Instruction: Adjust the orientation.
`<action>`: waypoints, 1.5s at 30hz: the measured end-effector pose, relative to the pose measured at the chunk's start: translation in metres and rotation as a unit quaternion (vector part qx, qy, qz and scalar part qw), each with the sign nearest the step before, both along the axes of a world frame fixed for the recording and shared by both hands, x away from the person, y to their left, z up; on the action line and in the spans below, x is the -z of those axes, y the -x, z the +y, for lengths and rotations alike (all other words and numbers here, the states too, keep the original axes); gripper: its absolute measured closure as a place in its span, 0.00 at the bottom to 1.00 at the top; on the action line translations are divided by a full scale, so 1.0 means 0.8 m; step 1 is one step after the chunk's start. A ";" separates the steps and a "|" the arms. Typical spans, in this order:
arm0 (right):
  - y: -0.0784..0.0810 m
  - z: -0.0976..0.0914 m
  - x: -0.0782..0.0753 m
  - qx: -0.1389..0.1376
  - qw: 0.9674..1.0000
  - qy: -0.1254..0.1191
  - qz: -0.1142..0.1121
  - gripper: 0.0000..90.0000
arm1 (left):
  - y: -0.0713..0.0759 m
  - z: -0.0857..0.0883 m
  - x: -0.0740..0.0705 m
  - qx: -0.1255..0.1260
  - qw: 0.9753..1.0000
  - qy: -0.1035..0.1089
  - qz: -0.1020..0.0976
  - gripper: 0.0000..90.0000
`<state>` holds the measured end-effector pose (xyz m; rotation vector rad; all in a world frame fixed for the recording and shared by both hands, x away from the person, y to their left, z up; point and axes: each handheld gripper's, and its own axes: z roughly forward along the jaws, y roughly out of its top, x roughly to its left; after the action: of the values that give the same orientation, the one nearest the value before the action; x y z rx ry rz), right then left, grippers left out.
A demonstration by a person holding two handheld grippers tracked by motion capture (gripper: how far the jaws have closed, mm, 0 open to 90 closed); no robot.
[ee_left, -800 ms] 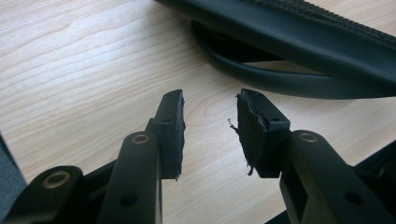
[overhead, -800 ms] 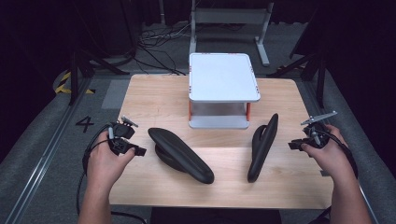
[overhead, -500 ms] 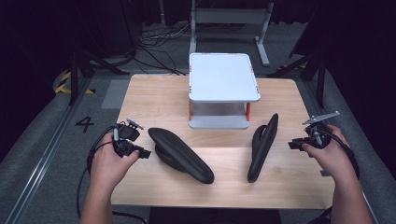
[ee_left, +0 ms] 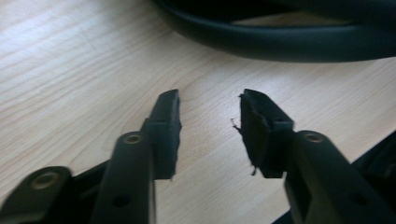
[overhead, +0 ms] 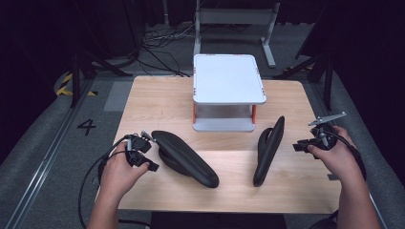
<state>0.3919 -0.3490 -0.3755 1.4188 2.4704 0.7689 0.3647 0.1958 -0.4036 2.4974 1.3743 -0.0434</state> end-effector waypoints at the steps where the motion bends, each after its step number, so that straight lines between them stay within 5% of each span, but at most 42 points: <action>1: 0.000 0.000 0.000 0.000 1.000 0.000 0.000 0.77 | -0.001 -0.003 0.003 0.006 1.000 -0.004 0.003 0.70; 7: 0.002 -0.003 0.001 0.003 1.000 -0.001 0.003 0.77 | -0.007 -0.018 0.016 0.016 1.000 -0.015 0.013 0.81; 17: 0.003 -0.006 0.003 0.005 1.000 0.000 0.004 0.77 | -0.012 -0.030 0.027 0.029 0.999 -0.015 0.005 0.82; 31: 0.010 -0.016 0.004 0.017 1.000 -0.001 0.002 0.76 | -0.018 -0.037 0.011 0.028 0.999 0.004 -0.043 0.84; 39: 0.020 -0.021 0.008 0.026 1.000 0.004 0.007 0.77 | -0.029 -0.050 -0.006 0.025 0.996 0.026 -0.086 0.92; 45: 0.029 -0.030 0.012 0.037 0.999 0.009 0.012 0.77 | -0.038 -0.063 -0.011 0.033 0.994 0.044 -0.098 0.98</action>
<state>0.3687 -0.3729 -0.3855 1.5127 2.4216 0.7158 0.3954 0.1453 -0.3945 2.4022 1.1847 0.1215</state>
